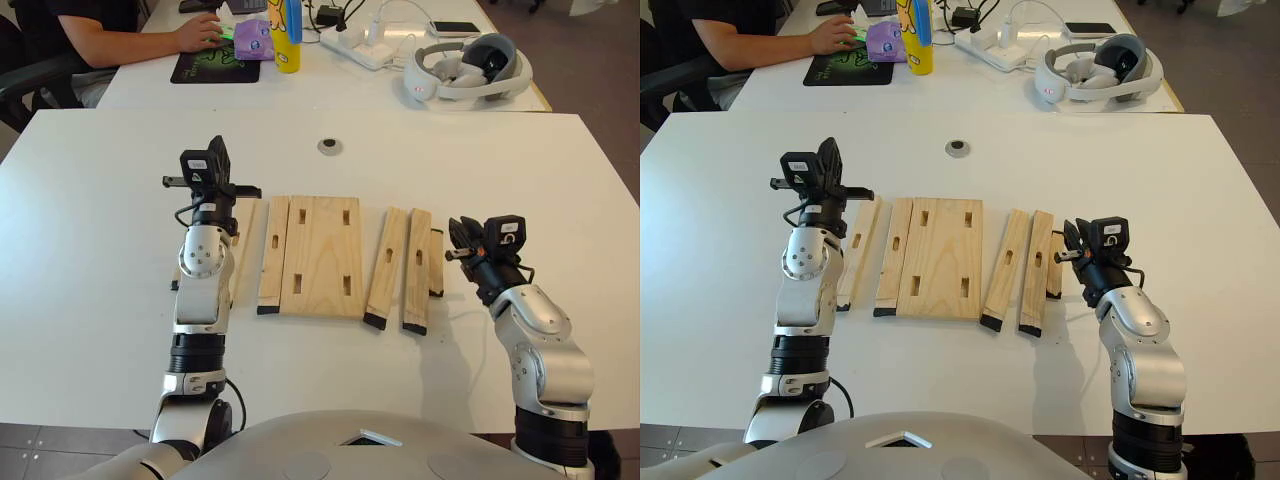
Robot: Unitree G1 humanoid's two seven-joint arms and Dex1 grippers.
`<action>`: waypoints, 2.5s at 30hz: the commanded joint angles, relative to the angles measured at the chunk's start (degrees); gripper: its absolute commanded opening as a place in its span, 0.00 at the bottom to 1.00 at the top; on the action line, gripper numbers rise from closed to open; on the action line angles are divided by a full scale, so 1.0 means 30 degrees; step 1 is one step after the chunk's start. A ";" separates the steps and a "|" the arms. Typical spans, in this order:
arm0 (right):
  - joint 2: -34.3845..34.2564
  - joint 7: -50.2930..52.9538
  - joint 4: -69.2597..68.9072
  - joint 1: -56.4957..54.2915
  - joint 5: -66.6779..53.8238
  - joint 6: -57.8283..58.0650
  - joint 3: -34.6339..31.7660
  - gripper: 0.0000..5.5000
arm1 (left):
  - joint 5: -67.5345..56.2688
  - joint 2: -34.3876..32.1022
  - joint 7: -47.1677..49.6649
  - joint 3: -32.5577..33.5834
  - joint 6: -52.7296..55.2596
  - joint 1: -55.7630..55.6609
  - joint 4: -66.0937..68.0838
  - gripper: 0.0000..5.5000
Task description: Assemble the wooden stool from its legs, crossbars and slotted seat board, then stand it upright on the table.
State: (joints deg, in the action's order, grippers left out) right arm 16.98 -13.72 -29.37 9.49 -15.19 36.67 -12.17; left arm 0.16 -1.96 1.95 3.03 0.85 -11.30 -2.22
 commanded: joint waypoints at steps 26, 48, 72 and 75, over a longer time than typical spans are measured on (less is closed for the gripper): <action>0.1637 -0.0040 0.1716 -0.0539 0.0757 0.3332 0.1913 0.45 | -0.0009 0.0159 -0.0180 -0.0129 0.0799 0.0214 -0.0726 0.00; 0.1500 -0.0092 0.1713 -0.0700 0.0887 0.4477 0.2381 0.45 | -0.0090 0.0264 -0.0162 -0.0104 0.0761 0.0172 -0.0618 0.00; 0.0277 0.1296 0.2029 -0.1862 0.0851 1.0869 0.0736 0.24 | -0.0807 0.0447 -0.0126 0.0477 0.1445 -0.0433 -0.0610 0.00; 0.0022 0.1850 0.2067 -0.2733 0.1108 0.7973 -0.0418 0.24 | -0.2732 0.0529 -0.1360 0.0863 0.2239 -0.0572 -0.0772 0.04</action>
State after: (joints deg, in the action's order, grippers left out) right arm 17.86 -10.48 -24.88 1.67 -13.66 65.15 -10.62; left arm -3.62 -0.67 0.90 4.92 5.44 -11.99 -3.90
